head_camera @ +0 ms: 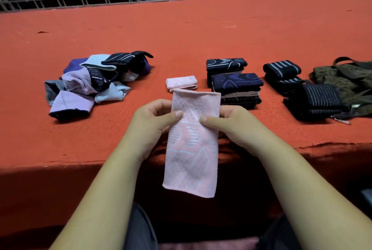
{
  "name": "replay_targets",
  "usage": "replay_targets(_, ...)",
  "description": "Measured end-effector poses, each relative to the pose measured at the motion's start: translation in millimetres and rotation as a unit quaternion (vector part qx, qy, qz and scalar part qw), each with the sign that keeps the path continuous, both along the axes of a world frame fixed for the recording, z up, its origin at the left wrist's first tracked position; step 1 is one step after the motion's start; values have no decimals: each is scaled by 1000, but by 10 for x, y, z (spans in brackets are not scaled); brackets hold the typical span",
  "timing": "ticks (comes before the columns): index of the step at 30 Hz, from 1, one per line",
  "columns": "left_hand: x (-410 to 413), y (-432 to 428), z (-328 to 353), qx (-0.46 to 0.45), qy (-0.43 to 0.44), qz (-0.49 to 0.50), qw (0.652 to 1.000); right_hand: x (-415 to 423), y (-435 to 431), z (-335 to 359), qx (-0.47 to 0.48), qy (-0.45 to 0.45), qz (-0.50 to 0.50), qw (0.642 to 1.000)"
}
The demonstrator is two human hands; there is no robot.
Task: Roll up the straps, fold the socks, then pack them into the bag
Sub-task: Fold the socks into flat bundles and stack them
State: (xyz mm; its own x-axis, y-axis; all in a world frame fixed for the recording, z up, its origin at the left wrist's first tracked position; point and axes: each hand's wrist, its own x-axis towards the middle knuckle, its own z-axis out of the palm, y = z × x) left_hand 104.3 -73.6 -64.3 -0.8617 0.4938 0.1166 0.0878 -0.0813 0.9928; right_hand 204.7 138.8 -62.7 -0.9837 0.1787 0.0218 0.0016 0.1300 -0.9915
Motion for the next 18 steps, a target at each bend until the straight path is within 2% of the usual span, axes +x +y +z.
replay_targets(4,-40,22,2,31,-7,25,999,-63,16,-62,-16,34,-25,999)
replay_targets(8,-64,-24,-21,-8,-27,-15,999,-101,-1,-84,2,40,-57,998)
replay_targets(12,-77,-38,-38,-20,-6,8,1000,-106,-5,-59,24,36,-43,998)
replay_targets(14,-81,-30,-34,-1,-27,6,1000,-99,2,-51,32,32,-39,998)
replay_targets(18,-112,-43,-23,22,-73,-19,997,-86,-39,-21,-21,40,-38,998)
